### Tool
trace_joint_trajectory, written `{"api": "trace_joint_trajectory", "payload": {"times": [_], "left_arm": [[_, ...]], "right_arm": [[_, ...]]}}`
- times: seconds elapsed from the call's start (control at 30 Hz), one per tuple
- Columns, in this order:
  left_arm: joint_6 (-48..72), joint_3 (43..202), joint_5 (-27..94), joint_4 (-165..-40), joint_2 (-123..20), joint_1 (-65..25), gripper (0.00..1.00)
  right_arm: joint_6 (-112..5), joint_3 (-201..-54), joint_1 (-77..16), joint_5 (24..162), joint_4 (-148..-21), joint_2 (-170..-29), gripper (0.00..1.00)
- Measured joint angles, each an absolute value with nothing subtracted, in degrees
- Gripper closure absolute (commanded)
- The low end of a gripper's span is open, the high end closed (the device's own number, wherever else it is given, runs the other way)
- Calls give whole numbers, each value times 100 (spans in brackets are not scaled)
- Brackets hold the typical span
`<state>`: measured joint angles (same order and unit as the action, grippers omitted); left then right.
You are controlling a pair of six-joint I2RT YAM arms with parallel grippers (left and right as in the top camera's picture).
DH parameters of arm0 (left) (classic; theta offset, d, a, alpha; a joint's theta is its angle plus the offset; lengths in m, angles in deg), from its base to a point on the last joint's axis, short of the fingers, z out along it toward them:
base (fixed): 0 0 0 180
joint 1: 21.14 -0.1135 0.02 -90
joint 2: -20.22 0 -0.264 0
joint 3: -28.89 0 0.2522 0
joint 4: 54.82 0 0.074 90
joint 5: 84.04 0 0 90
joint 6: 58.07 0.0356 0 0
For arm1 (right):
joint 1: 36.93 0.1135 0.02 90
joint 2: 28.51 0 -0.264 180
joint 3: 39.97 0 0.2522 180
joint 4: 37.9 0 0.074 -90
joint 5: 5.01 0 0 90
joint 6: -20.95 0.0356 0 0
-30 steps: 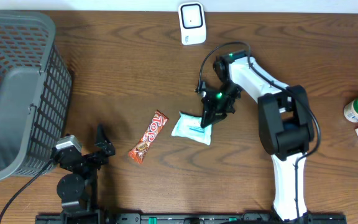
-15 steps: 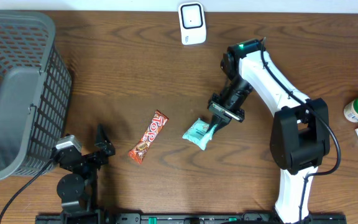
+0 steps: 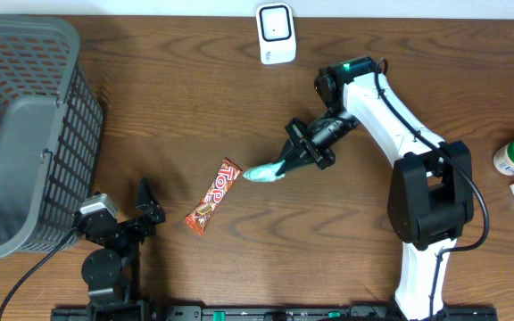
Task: Scan the item barcode
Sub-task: 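Lift the wipes pack and carry it toward the scanner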
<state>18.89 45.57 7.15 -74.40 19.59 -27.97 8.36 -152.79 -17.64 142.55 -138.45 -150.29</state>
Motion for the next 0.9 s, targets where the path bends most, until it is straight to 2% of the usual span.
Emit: {"api": "trace_joint_trajectory", "payload": {"times": [0.1,0.3,0.73,0.9], "left_arm": [[1889,4557,715,-7440,1959,-2797,2],[1889,4557,715,-7440,1959,-2797,2],[1889,4557,715,-7440,1959,-2797,2],[1889,4557,715,-7440,1959,-2797,2]], "right_arm": [[1531,-15275,-1771,14500,-13366,-15029,99],[2132,-15273,-1915,14736,-12957,-15029,98],[1878,-15273,-2597,14498,-13021,-15029,99],[1242,-15264,-2744,14218,-13906,-15029,99]]}}
